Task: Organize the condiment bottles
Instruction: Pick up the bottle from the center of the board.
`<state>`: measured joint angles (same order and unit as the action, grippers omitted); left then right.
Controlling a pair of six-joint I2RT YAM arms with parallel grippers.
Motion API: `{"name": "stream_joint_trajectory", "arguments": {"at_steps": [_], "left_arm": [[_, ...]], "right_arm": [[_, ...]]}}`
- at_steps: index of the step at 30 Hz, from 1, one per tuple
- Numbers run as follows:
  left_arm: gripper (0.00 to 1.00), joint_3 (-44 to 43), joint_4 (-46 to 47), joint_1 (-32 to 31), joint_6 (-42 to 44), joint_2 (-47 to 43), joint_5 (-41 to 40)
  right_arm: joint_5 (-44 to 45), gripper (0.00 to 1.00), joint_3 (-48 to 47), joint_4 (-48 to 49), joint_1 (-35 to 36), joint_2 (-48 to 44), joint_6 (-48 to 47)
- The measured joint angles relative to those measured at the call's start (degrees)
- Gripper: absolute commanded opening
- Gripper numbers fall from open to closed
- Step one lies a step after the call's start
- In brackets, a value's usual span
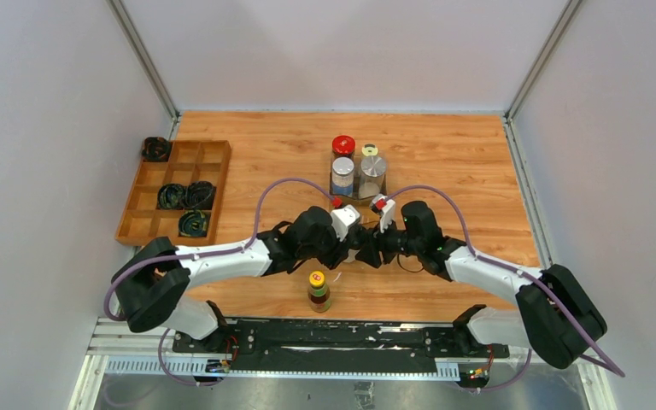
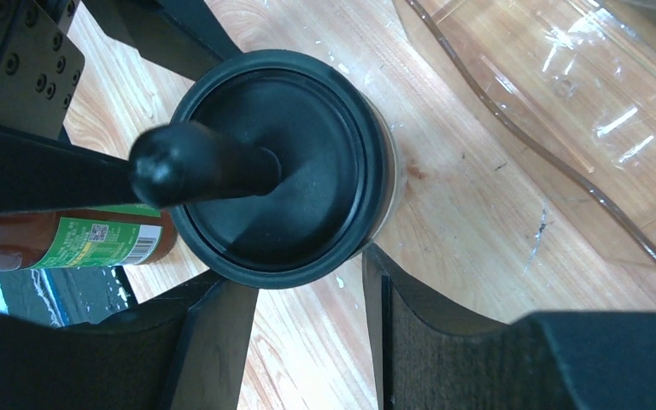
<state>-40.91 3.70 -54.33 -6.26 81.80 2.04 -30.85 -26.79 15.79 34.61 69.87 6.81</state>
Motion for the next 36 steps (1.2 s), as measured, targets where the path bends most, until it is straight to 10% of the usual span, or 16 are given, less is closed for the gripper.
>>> {"name": "stream_joint_trajectory", "arguments": {"at_steps": [36], "left_arm": [[0.51,2.5,4.2,0.1,-2.3,-1.3,0.1]], "right_arm": [[0.4,0.53,-0.8,-2.8,0.9,-0.6,-0.4]]}}
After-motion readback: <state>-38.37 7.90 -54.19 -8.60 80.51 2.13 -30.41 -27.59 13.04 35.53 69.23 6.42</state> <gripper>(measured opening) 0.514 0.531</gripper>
